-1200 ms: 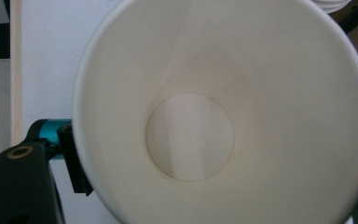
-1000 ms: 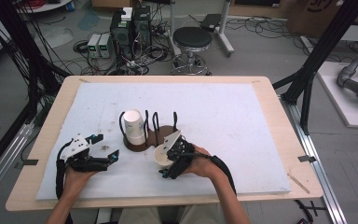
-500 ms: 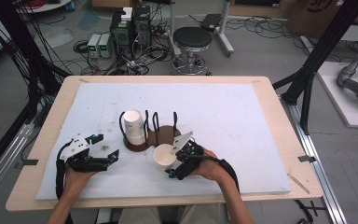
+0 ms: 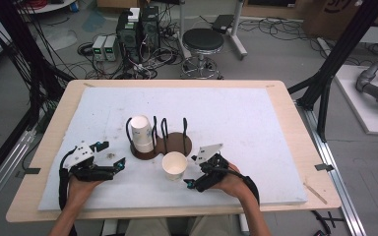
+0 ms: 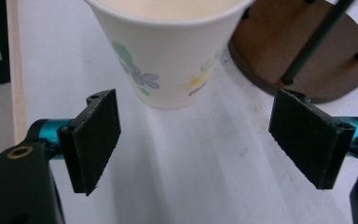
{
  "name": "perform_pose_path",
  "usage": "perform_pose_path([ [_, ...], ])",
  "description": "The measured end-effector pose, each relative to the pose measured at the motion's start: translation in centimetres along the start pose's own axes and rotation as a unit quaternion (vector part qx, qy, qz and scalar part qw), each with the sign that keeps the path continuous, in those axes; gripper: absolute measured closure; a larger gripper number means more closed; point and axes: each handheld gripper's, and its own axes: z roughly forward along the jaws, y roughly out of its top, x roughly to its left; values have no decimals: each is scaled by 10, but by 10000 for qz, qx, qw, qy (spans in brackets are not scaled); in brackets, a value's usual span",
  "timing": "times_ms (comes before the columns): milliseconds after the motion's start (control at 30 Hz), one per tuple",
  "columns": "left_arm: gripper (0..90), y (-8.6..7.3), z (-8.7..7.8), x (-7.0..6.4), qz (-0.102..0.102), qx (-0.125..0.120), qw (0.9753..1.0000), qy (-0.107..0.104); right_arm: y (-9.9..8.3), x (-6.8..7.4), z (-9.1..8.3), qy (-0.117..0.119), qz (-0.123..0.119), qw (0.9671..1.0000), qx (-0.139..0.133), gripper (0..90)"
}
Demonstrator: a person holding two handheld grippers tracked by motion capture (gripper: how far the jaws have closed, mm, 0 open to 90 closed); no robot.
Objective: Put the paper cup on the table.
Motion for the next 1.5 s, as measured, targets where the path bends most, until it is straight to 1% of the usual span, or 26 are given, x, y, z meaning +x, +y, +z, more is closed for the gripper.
perform_pose_path([
  [67, 81, 0, 0, 0, 2, 8, 10000, 1, -5, 0, -3, -30, 109, 9999, -131, 170],
  [167, 81, 0, 0, 0, 0, 6, 10000, 10, -10, -1, -5, -79, 169, 9996, -220, 170],
  [200, 80, 0, 0, 0, -17, -1, 10000, 12, -11, -1, -6, -118, 216, 9994, -248, 169],
  [300, 81, 0, 0, 0, -27, 4, 10000, 14, -15, -1, -9, -216, 259, 9988, -359, 170],
  [333, 80, 0, 0, 0, -26, 4, 10000, 14, -16, -2, -11, -282, 284, 9984, -395, 170],
  [467, 81, 0, 0, 0, -26, 0, 10000, 8, -21, -3, -15, -357, 396, 9973, -506, 170],
  [600, 81, 0, 0, 0, -29, -25, 10000, 26, -28, -7, -21, -559, 600, 9949, -585, 170],
  [667, 81, 0, -1, 0, -34, -27, 10000, 24, -32, -10, -24, -693, 715, 9926, -696, 170],
  [700, 80, 0, -1, 0, -53, -32, 10000, 28, -35, -11, -27, -777, 819, 9906, -776, 170],
  [733, 80, 0, -1, 0, -63, -36, 10000, 24, -37, -12, -28, -834, 840, 9894, -840, 170],
  [867, 81, 0, -1, 0, -46, -38, 10000, 5, -45, -16, -34, -1080, 1081, 9831, -1007, 170],
  [900, 81, 0, -1, 0, -44, -39, 10000, 8, -47, -18, -36, -1158, 1097, 9816, -1053, 171],
  [967, 81, 0, -1, 0, -42, -42, 10000, 6, -50, -20, -38, -1257, 1216, 9778, -1154, 170],
  [1000, 80, -1, -1, 0, -47, -63, 10000, 18, -51, -22, -39, -1333, 1216, 9764, -1191, 170],
  [1033, 81, -1, -2, 0, -46, -86, 9999, 23, -53, -22, -40, -1380, 1309, 9740, -1230, 171],
  [1067, 81, -1, -2, 1, -64, -96, 9999, 22, -55, -23, -41, -1451, 1320, 9721, -1287, 170],
  [1133, 80, -1, -3, 1, -89, -131, 9999, 41, -59, -24, -42, -1572, 1434, 9676, -1362, 170],
  [1167, 81, -1, -3, 1, -96, -139, 9998, 43, -61, -25, -43, -1657, 1472, 9648, -1417, 170],
  [1200, 81, -1, -3, 1, -110, -153, 9998, 55, -63, -25, -43, -1699, 1499, 9634, -1435, 171],
  [1300, 81, -1, -3, 2, -126, -169, 9997, 79, -68, -26, -44, -1858, 1639, 9571, -1503, 170],
  [1400, 80, -1, -3, 2, -125, -167, 9997, 89, -72, -28, -45, -2003, 1725, 9522, -1529, 170],
  [1467, 81, -1, -3, 1, -122, -165, 9997, 101, -74, -28, -45, -2071, 1752, 9497, -1563, 170],
  [1500, 80, -1, -3, 1, -128, -173, 9997, 103, -75, -29, -45, -2061, 1781, 9493, -1569, 170],
])
